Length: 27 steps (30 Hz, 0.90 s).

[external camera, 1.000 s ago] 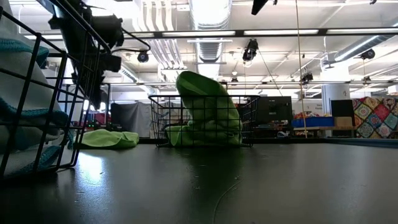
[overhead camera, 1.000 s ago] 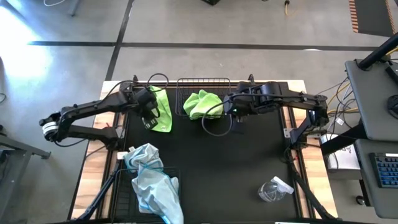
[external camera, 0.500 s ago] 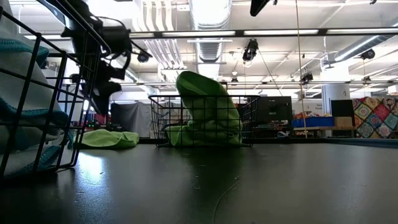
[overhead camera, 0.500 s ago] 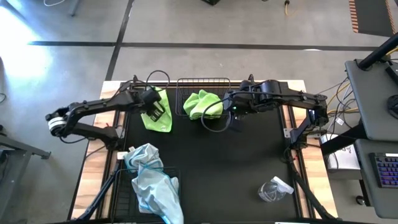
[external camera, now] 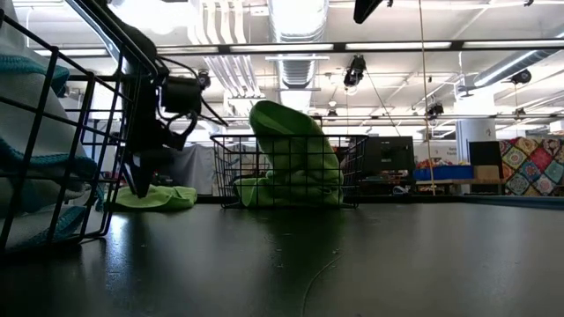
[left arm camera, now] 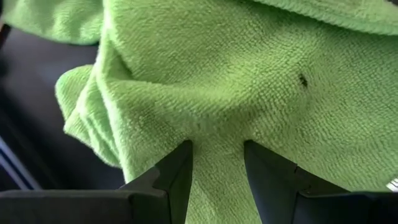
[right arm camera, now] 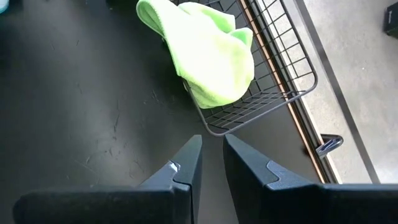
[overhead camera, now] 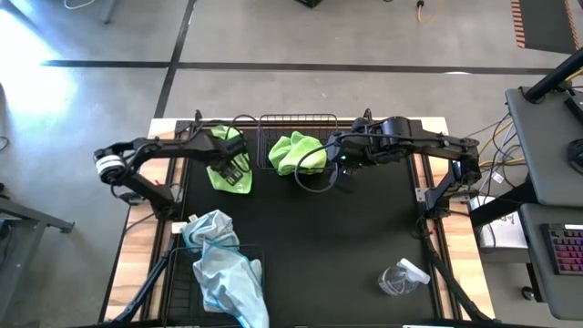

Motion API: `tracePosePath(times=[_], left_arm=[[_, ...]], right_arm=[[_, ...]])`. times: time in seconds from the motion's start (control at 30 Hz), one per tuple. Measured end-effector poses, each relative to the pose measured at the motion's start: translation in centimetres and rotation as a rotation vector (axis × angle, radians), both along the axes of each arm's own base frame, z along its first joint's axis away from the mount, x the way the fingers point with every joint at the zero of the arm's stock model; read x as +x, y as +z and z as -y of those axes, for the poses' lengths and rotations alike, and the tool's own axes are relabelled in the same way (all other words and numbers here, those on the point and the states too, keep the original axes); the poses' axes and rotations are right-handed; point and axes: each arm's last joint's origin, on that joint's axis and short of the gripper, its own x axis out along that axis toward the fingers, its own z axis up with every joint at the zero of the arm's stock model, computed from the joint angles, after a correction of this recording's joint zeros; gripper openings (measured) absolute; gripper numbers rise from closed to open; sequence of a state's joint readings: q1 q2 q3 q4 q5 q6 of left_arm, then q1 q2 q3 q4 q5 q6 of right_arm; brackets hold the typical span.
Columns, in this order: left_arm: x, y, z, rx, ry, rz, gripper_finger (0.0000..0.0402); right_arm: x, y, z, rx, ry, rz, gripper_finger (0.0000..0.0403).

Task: Sort microfiber towel by color & place in baskets
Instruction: Put the green microfiber towel into the top black wire basket

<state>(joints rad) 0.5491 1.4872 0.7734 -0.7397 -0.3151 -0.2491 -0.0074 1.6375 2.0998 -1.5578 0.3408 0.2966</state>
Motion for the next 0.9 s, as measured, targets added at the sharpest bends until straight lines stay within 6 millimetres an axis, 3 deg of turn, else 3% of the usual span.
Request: tracePosePath(times=[0.47,0.67,0.9], left_arm=[[0.9,-2.1,-0.4,-0.075,-0.015,-0.024,0.013],[0.9,-2.1,-0.4,-0.075,-0.008,-0.011,0.0129],[0.9,-2.0,-0.3,-0.083,0.019,0.013,0.0084]], right_arm=[[0.0,0.0,0.0,0.0,0.0,0.001,0.0059],[0.0,0.0,0.0,0.0,0.0,0.001,0.0059],[0.0,0.0,0.0,0.0,0.0,0.002,0.0059]])
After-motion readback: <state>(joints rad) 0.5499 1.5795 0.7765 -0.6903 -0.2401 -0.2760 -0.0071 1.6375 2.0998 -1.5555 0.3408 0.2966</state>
